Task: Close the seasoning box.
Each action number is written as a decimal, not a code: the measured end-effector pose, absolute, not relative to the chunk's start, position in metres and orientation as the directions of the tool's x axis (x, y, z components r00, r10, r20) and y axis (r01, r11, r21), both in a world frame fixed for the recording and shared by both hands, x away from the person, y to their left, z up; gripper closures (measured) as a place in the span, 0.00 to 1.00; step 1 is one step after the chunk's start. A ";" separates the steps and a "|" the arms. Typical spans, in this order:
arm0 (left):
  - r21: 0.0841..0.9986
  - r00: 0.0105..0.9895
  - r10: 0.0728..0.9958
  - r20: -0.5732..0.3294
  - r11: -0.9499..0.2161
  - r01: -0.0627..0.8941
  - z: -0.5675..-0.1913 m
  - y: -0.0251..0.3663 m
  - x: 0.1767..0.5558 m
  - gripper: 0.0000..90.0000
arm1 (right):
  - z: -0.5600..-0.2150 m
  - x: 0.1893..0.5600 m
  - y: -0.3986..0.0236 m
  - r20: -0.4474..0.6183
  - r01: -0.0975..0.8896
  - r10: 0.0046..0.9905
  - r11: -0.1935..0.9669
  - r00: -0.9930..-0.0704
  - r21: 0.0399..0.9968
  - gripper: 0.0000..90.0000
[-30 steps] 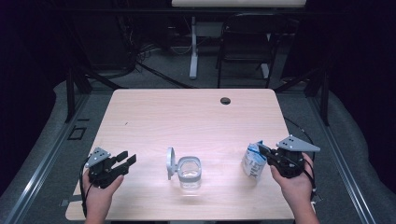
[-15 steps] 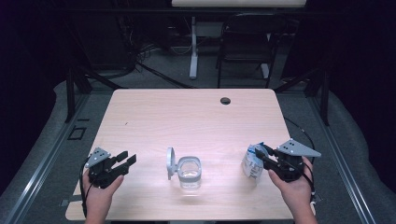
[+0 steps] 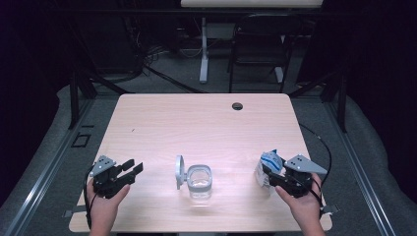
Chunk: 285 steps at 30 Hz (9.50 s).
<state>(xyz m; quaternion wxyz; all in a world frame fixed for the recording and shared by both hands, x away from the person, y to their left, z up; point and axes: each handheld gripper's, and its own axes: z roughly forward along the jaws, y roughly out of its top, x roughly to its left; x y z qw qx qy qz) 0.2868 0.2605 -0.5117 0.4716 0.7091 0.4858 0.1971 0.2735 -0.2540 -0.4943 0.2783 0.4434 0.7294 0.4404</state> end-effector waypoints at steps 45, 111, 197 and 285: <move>0.857 0.431 0.882 -0.188 -0.067 0.511 -0.513 0.267 0.287 0.64 | -0.557 0.279 -0.238 -0.034 0.445 0.941 0.191 -0.337 0.875 0.37; 0.853 0.414 0.889 -0.196 -0.054 0.519 -0.518 0.270 0.289 0.64 | -0.578 0.287 -0.246 -0.050 0.465 0.906 0.262 -0.420 0.846 0.47; 0.852 0.399 0.895 -0.200 -0.042 0.522 -0.520 0.278 0.289 0.63 | -0.496 0.288 -0.152 -0.450 0.184 0.446 0.838 -0.773 0.514 0.48; 0.840 0.383 0.904 -0.188 -0.054 0.539 -0.523 0.279 0.291 0.57 | -0.499 0.296 -0.123 -0.664 0.046 0.095 0.995 -0.742 0.090 0.49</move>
